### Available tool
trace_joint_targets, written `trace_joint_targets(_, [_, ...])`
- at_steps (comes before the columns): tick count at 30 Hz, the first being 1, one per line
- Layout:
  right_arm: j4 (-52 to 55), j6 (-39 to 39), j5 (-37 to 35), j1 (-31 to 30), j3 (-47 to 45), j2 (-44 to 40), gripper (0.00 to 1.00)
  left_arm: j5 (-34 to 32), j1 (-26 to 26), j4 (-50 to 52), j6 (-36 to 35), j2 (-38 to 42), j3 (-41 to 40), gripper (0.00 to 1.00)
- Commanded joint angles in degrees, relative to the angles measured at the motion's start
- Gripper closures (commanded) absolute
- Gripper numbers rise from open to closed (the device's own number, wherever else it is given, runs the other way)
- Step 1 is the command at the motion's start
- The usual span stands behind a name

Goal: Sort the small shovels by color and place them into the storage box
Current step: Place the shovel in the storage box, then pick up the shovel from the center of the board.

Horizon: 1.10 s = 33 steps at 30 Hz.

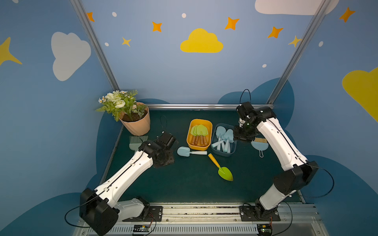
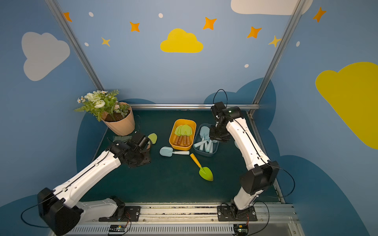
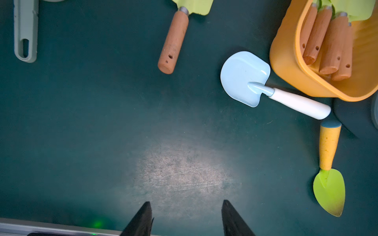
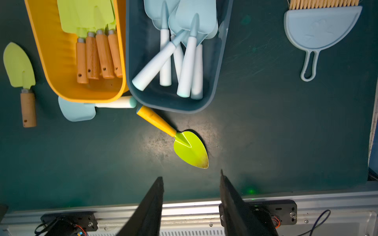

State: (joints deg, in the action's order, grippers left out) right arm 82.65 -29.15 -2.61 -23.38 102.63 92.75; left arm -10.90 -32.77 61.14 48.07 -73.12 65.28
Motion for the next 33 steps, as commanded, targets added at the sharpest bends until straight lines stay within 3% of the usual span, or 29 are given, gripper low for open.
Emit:
trace_joint_targets(1, [2.3,0.9,-0.8,-1.0,-5.2,-4.6,0.54,-1.6,-2.8,0.7,5.0,-2.9,3.2,0.53])
trace_joint_targets(7, [1.8,2.0,0.1,-1.2,-13.4,-13.7,0.54,-2.8,-6.9,0.7,9.1,-8.7,7.2,0.53])
trace_joint_targets(14, [-0.5,2.1,2.6,-1.1,-19.1,-20.1,0.54,-5.8,-5.9,2.8,7.8,-15.5,12.4,0.51])
trace_joint_targets(18, [-1.6,1.0,0.9,-1.1,-20.3,-22.2,0.53,-7.0,-1.3,7.9,2.3,-21.2,17.7,0.5])
trace_joint_targets(25, [-6.2,2.9,-0.8,-0.5,-23.6,-26.4,0.52,-8.8,6.0,8.1,-18.6,-26.7,23.0,0.46])
trace_joint_targets(33, [-8.0,3.6,0.4,0.2,-24.9,-25.5,0.52,0.7,14.2,1.2,-31.4,-29.5,18.4,0.46])
